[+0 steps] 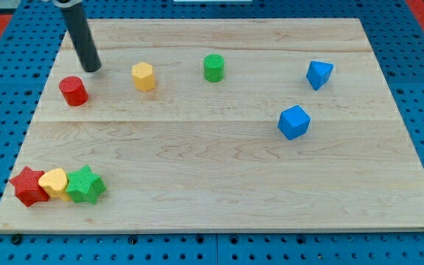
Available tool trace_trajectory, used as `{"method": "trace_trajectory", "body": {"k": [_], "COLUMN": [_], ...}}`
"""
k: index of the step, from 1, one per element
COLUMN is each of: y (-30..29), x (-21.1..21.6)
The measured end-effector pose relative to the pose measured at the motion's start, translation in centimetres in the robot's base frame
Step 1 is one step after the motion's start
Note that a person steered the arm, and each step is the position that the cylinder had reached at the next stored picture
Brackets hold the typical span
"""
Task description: Move the red circle closer to the red star
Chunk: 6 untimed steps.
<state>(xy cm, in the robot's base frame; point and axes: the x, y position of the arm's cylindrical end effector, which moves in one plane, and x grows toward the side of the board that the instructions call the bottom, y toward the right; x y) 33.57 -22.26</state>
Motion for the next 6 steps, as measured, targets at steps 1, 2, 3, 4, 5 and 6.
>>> {"method": "trace_trajectory", "body": {"k": [1,2,3,4,5,6], "y": [-0.3,-0.4,-0.1,1.0,0.7,1.0], "x": [6.7,8.7,5.6,6.8,11.1,13.0]}}
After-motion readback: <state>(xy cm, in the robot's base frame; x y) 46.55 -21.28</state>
